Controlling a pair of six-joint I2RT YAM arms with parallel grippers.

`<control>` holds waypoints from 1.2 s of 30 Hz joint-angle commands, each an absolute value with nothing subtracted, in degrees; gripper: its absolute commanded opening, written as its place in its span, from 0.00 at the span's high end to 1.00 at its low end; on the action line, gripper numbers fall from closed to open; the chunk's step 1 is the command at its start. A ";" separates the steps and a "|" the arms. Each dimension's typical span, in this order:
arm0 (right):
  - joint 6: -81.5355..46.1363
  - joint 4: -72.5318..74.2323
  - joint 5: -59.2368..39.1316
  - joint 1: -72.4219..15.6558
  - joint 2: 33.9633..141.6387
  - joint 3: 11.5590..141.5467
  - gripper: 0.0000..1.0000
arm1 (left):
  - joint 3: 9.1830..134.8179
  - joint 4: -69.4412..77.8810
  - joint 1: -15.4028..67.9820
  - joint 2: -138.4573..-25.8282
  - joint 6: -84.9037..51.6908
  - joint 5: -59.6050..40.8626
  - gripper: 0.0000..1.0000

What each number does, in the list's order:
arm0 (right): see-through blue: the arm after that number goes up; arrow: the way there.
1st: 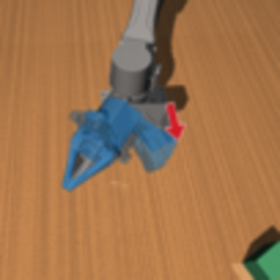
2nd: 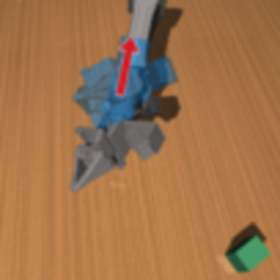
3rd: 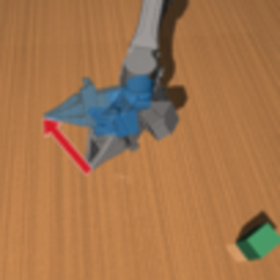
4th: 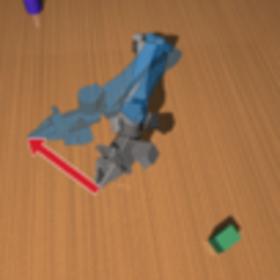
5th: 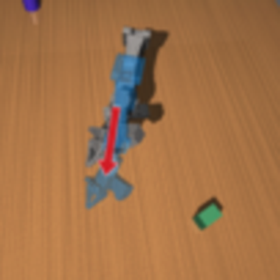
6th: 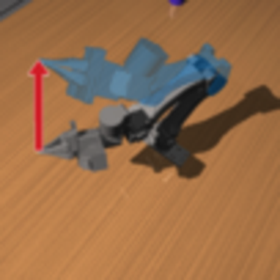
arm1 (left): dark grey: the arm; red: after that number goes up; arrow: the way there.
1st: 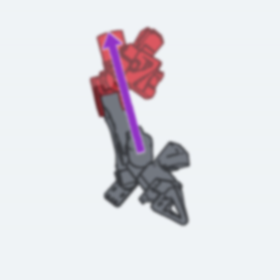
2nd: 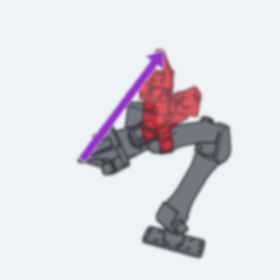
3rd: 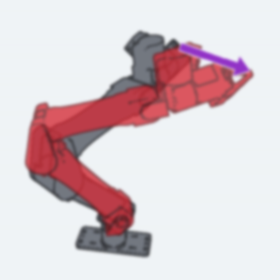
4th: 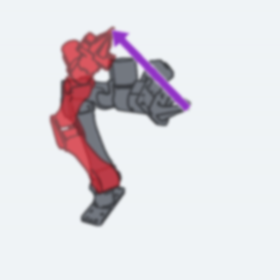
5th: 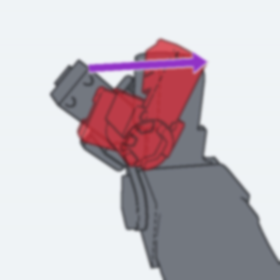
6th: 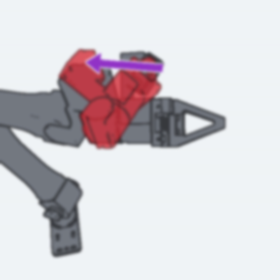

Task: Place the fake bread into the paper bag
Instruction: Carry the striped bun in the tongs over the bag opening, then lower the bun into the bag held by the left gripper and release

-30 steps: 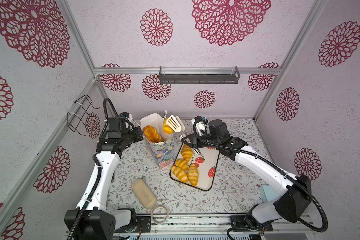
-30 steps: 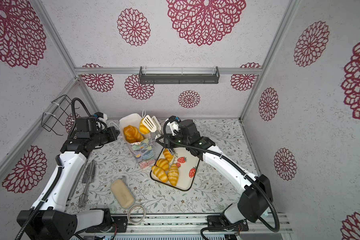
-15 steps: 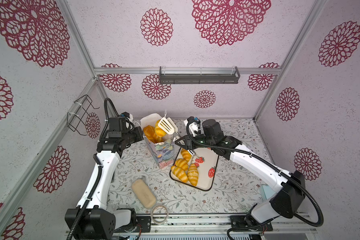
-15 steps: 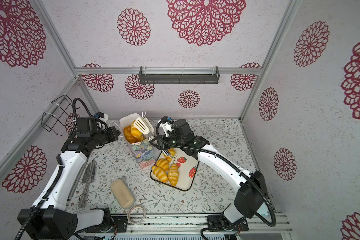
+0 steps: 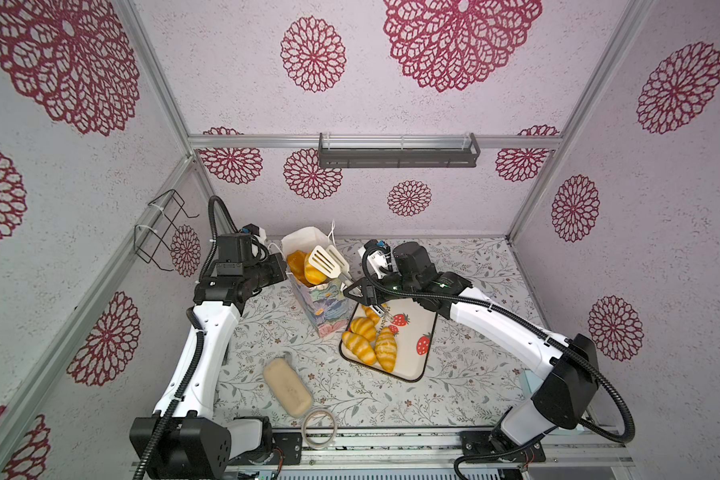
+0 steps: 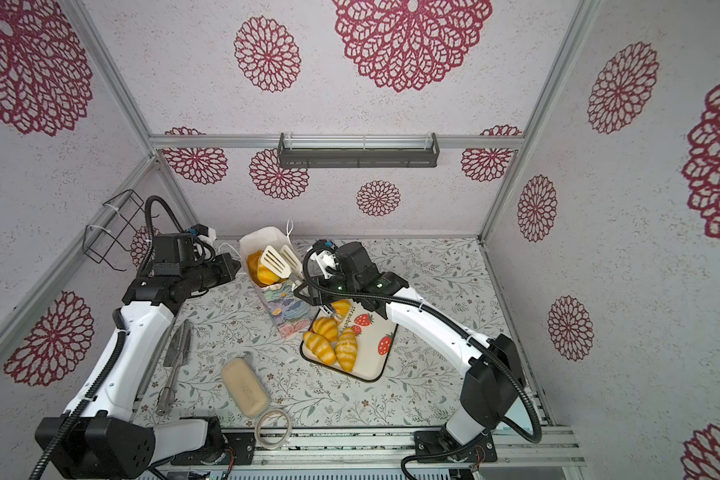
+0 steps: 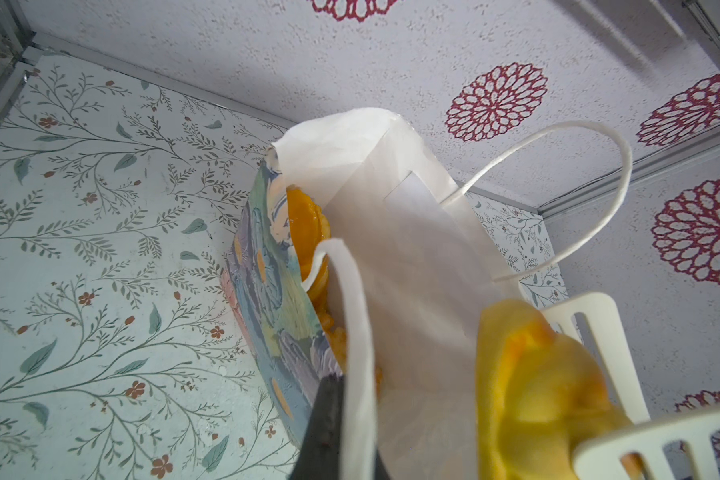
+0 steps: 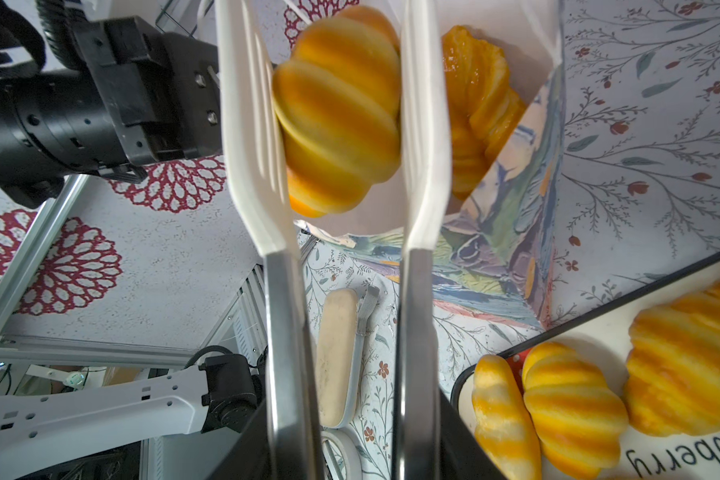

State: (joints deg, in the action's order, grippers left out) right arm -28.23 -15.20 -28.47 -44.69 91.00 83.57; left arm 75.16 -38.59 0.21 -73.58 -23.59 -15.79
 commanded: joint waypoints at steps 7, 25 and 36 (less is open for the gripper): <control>-26.19 -14.58 -27.64 -45.09 90.35 86.57 0.46 | 74.64 -37.68 -0.09 -73.82 -23.57 -15.72 1.00; -24.07 -16.79 -24.90 -45.09 88.57 87.67 0.46 | 74.71 -37.55 -0.15 -74.09 -23.81 -16.00 1.00; -21.29 -21.96 -20.89 -44.82 86.13 90.71 0.46 | 74.62 -37.51 -0.18 -73.53 -23.55 -15.52 1.00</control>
State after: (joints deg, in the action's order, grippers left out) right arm -23.00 -22.41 -22.70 -44.80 90.32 90.17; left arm 75.16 -38.44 0.21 -73.97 -23.64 -15.92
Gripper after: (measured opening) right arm 0.539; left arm 0.043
